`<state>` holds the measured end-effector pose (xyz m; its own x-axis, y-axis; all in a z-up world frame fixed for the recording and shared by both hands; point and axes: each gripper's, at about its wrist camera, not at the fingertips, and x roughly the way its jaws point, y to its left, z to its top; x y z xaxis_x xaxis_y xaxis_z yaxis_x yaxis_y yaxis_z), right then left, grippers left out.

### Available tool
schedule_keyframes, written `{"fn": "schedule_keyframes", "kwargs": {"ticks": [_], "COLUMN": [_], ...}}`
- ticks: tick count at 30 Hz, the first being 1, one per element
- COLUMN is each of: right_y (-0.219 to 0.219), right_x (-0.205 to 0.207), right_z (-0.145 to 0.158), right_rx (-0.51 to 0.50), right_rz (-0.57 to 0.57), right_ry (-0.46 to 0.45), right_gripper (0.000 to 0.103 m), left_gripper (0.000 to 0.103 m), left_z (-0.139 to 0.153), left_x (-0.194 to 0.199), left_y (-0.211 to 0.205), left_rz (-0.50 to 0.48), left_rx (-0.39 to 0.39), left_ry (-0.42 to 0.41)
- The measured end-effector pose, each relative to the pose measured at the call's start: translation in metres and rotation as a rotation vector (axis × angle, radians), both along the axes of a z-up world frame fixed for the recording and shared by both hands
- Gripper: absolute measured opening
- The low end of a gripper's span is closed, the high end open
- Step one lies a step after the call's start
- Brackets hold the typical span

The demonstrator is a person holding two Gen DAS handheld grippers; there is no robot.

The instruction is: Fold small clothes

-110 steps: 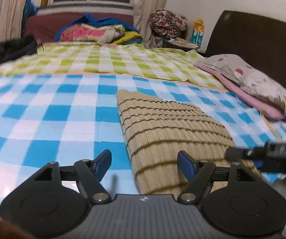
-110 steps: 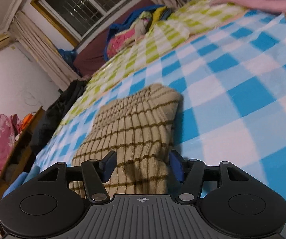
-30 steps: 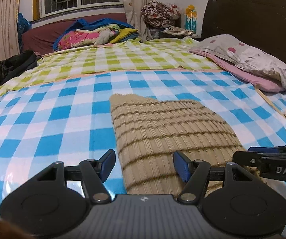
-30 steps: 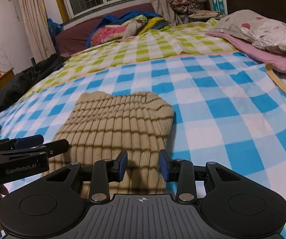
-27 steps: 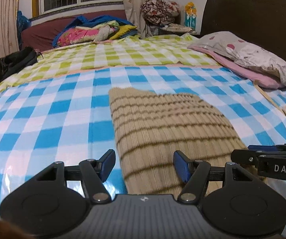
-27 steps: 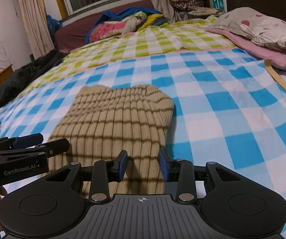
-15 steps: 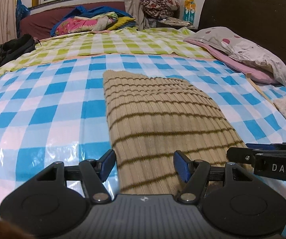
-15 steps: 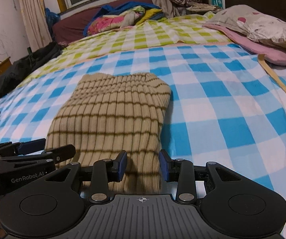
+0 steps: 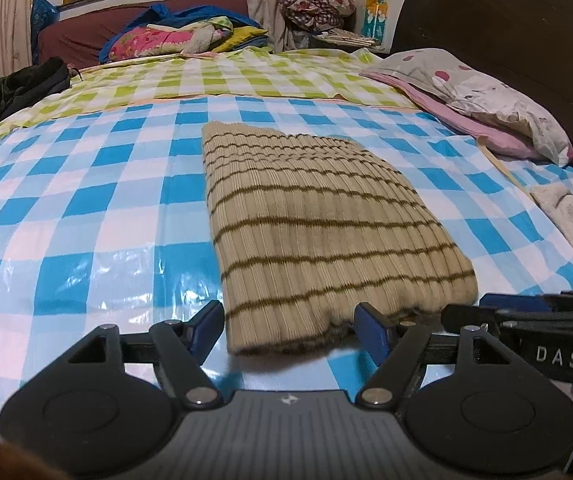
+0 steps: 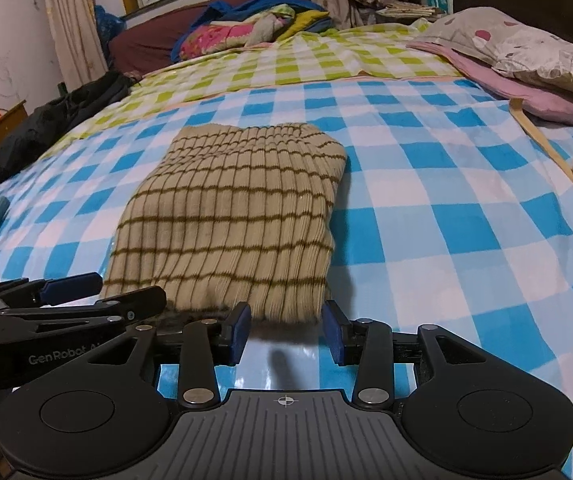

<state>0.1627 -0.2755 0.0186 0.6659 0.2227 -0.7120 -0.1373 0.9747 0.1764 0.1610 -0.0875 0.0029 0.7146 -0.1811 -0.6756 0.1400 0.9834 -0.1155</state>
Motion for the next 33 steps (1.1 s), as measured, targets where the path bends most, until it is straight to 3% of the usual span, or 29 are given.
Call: {"fn": "schedule_keyframes", "kwargs": {"ticks": [13,20,33], "right_y": [0.001,0.001,0.004], "right_x": [-0.039,-0.049,-0.066], "right_z": [-0.007,-0.011,-0.018], "right_rx": [0.008,0.008,0.017], "right_rz": [-0.009,-0.036,-0.049], "right_ry": [0.014,0.015,0.029], "right_gripper": [0.048,0.052,0.053], "left_gripper": [0.095,0.101,0.102], "left_z": [-0.008,-0.012,-0.014], "left_x": [-0.03,-0.042,-0.059], "left_y": [0.001,0.004,0.003], "left_rz": [0.033,0.034,0.036], "left_rx": [0.05,0.033,0.065], "left_ry": [0.016,0.032,0.049]}}
